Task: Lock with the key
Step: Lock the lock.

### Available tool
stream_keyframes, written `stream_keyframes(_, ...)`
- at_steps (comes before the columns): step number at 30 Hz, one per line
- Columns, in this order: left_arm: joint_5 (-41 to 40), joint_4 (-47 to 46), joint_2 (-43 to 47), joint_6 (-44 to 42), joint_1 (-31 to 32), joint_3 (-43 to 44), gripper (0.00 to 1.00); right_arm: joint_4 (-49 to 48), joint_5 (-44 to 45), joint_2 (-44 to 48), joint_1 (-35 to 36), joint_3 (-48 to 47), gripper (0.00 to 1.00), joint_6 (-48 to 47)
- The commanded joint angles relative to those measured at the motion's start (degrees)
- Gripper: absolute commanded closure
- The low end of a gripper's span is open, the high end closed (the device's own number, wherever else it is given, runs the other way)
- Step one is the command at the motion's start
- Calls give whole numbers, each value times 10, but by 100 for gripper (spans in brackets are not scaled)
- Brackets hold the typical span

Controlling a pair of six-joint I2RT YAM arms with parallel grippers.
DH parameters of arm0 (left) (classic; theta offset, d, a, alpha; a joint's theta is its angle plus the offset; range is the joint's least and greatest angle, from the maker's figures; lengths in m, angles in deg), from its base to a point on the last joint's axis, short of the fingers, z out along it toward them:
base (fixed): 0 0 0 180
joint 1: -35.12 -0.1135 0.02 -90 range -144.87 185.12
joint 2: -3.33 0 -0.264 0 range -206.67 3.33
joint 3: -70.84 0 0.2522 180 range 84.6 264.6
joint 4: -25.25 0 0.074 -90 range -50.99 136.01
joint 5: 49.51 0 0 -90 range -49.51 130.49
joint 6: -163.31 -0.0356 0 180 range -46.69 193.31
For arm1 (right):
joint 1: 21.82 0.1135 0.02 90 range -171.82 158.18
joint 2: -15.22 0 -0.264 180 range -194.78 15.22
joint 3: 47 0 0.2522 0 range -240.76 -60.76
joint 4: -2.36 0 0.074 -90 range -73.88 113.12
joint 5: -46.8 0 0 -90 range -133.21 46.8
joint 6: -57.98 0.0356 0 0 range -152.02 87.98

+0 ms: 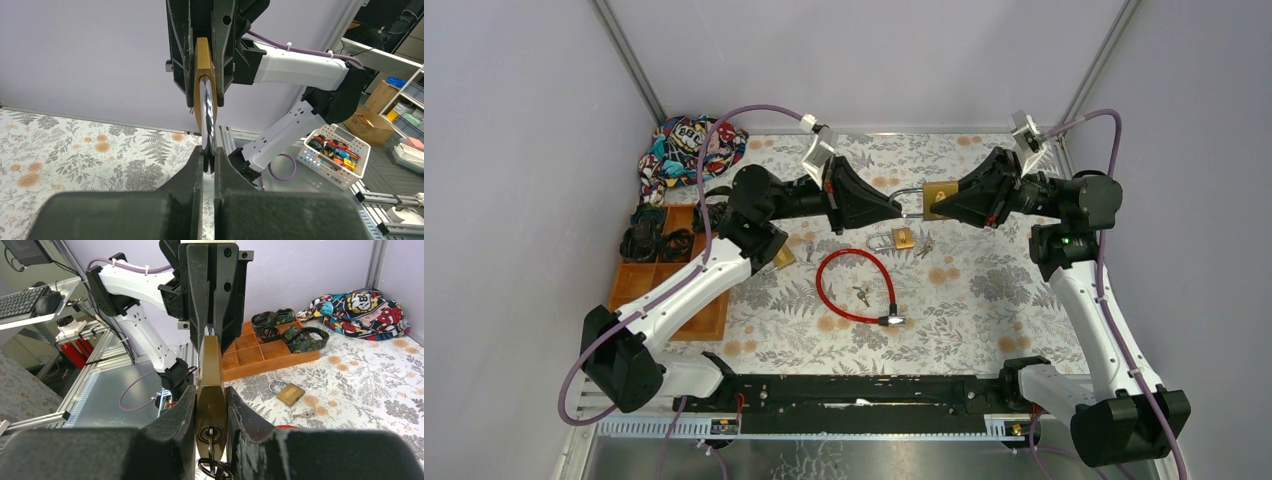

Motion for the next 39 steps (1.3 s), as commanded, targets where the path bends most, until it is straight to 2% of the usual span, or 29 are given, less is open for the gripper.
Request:
stream_keyframes(1,-11,-58,-15,20,47,37,100,17,70,-11,23,-1,100,-54)
stream_keyframes(8,-65,-102,-58,-5,77,55,100,-5,121,-29,83,33,100,-55)
stream_keyframes(16,-62,-94,-107,-14,115,98,100,-4,160,-30,86,78,100,-75)
stream_keyframes(21,-74,-115,-104,-41,112,117,100,57,162,-26,82,92,100,-129)
stream_keyframes(26,-53,-128,-95,-55,73,153,100,97,144,-25,44,117,100,-169)
stream_keyframes(29,-2,-93,-90,-85,75,166,100,178,132,-43,44,85,100,-230)
stream_keyframes(31,19,-28,-93,-107,77,180,100,183,126,-52,44,73,100,-238)
stream_keyframes(35,35,57,-92,-169,70,205,100,211,101,-69,45,44,100,-251)
stream_keyframes(39,32,171,-105,-224,60,258,100,293,116,-72,48,23,100,-311)
